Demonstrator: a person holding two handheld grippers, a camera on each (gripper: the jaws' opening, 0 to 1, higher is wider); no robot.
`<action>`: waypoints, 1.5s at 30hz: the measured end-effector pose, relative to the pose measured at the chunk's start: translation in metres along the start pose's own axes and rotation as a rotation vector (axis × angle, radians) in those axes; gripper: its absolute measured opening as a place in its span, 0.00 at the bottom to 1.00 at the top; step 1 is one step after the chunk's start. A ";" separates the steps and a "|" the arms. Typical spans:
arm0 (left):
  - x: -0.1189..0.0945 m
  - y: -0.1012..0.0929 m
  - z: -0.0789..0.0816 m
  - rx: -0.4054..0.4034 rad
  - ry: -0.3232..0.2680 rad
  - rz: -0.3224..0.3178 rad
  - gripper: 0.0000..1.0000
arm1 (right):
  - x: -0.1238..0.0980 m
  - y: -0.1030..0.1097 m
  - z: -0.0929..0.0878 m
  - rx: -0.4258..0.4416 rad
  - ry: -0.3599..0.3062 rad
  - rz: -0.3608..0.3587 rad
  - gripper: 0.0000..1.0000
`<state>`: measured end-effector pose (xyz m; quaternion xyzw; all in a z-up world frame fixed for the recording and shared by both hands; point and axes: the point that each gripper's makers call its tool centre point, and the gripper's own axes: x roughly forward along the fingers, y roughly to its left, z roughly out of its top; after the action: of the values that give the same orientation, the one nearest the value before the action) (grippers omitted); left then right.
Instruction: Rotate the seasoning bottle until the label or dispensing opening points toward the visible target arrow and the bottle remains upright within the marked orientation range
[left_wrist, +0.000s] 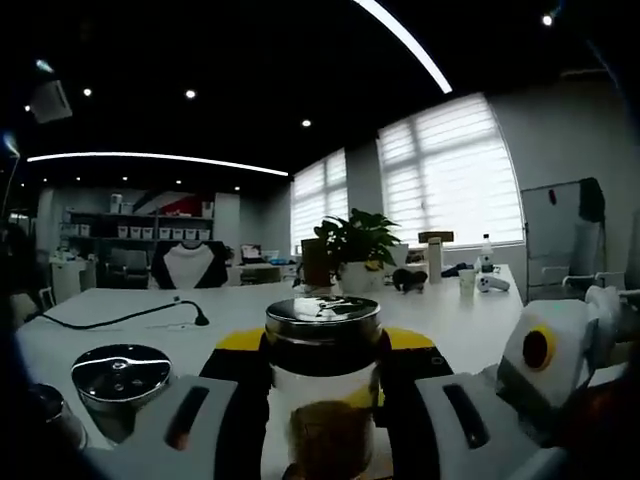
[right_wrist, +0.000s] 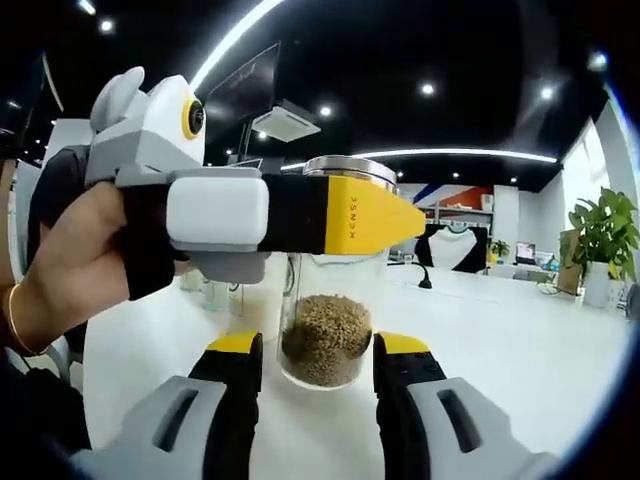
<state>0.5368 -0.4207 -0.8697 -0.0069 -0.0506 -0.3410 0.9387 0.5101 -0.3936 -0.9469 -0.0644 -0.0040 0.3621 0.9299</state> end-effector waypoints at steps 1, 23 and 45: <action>0.000 0.001 -0.001 0.002 0.005 0.005 0.45 | 0.000 0.000 0.000 0.007 -0.004 0.000 0.43; 0.003 0.003 -0.025 0.010 0.060 0.017 0.45 | -0.001 -0.001 0.003 0.021 -0.022 0.008 0.43; -0.009 0.003 0.013 0.124 0.017 0.045 0.50 | -0.002 -0.001 0.003 0.034 -0.025 0.011 0.44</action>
<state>0.5305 -0.4121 -0.8578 0.0532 -0.0635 -0.3162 0.9451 0.5090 -0.3956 -0.9438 -0.0442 -0.0092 0.3680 0.9287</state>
